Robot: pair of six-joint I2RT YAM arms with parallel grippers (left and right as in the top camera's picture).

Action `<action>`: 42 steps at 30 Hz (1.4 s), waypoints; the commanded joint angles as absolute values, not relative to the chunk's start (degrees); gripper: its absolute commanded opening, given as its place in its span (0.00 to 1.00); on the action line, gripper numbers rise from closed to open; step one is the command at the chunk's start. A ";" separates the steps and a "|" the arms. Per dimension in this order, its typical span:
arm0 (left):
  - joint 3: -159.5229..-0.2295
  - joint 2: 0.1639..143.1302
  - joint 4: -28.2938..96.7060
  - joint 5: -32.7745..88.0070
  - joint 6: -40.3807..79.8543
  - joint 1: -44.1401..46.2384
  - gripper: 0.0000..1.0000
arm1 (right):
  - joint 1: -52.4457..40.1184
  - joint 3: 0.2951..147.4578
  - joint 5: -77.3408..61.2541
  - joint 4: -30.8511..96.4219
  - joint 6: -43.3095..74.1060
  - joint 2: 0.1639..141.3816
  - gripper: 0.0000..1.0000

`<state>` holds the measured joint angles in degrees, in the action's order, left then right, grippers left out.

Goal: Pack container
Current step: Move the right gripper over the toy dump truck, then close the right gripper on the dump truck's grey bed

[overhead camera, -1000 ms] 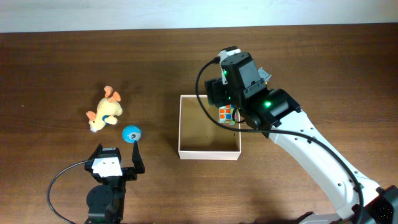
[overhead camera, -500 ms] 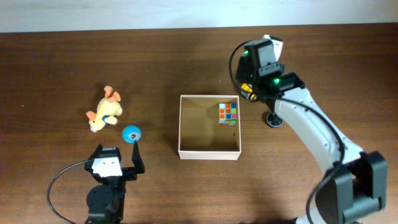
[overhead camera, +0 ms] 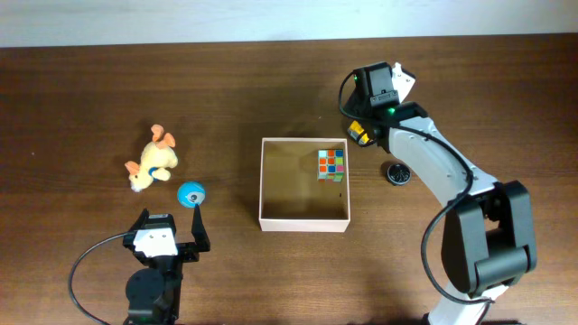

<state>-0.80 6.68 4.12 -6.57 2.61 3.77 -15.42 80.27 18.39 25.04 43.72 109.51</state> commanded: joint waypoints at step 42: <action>-0.54 6.31 4.16 -6.22 1.54 3.57 0.99 | -15.22 80.90 18.70 22.48 46.74 117.56 0.71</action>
<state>-0.80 6.68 4.12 -6.57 2.59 3.77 -15.40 80.27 18.37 22.61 47.75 116.86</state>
